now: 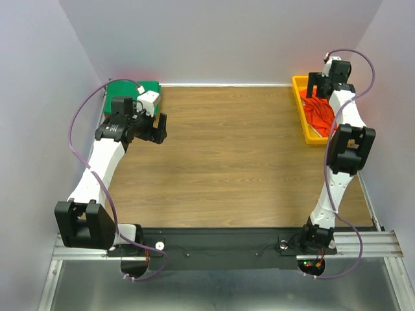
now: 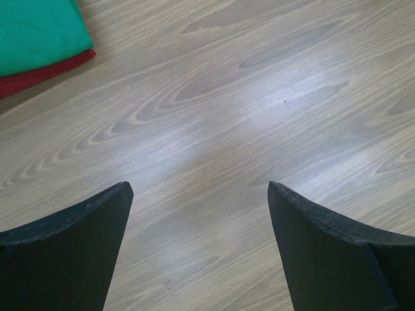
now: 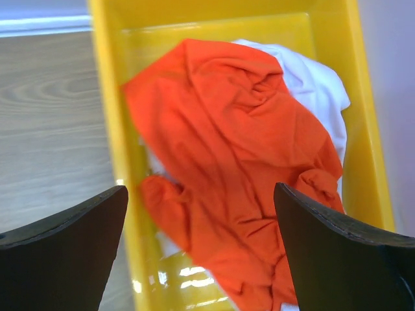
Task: Fold and stack the t-shirts
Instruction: Grab the tshirt from the pile
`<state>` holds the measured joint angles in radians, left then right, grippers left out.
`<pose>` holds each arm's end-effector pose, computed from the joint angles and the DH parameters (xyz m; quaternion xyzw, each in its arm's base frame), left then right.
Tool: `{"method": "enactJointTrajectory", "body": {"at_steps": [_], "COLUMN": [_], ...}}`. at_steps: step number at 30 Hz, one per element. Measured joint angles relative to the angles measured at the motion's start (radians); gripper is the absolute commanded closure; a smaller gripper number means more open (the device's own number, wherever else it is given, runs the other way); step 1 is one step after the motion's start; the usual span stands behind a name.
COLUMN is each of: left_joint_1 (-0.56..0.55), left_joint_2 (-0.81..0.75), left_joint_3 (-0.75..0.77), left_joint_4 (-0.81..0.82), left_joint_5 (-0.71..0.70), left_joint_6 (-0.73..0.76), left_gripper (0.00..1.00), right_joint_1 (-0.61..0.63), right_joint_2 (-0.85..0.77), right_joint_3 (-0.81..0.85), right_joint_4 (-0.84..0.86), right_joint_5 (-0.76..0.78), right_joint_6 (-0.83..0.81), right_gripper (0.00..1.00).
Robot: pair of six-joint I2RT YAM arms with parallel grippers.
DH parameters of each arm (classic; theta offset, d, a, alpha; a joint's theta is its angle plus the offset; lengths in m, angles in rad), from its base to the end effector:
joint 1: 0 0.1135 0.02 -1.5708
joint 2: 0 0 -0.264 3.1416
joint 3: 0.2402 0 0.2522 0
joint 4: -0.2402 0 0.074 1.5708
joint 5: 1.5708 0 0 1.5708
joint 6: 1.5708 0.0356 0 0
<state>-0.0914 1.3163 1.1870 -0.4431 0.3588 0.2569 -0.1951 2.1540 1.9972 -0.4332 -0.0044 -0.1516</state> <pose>0.2920 -0.0393 0.3388 0.2338 0.8360 -0.1172 0.4824 0.4982 -0.0983 0.2939 0.0182 0.8820 -0.0793 0.4643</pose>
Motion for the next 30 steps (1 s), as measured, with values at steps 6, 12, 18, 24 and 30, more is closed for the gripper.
{"method": "enactJointTrajectory", "body": {"at_steps": [6,12,18,24,30], "left_joint_1": [0.002,0.002,0.002,0.003,0.004], "left_joint_2": [0.0,0.023,0.029,0.029,0.029], "left_joint_3": [-0.01,-0.01,-0.01,-0.01,-0.01], "left_joint_4": [-0.005,-0.012,-0.011,-0.011,-0.011], "left_joint_5": [0.0,0.002,0.004,0.005,0.01], "left_joint_6": [0.01,0.018,0.023,0.024,0.03], "left_gripper": [0.02,0.03,0.03,0.03,0.03], "right_joint_1": [-0.013,-0.013,-0.014,-0.02,-0.022], "right_joint_2": [0.166,0.262,0.272,0.257,0.162], "right_joint_3": [0.085,0.108,0.108,0.072,0.017], "right_joint_4": [0.021,0.051,0.092,0.131,0.124], "right_joint_5": [0.059,0.069,0.105,0.113,0.109], "right_joint_6": [-0.037,-0.04,-0.045,-0.051,-0.064], "right_gripper": [0.04,0.22,0.59,0.92,0.99]}}
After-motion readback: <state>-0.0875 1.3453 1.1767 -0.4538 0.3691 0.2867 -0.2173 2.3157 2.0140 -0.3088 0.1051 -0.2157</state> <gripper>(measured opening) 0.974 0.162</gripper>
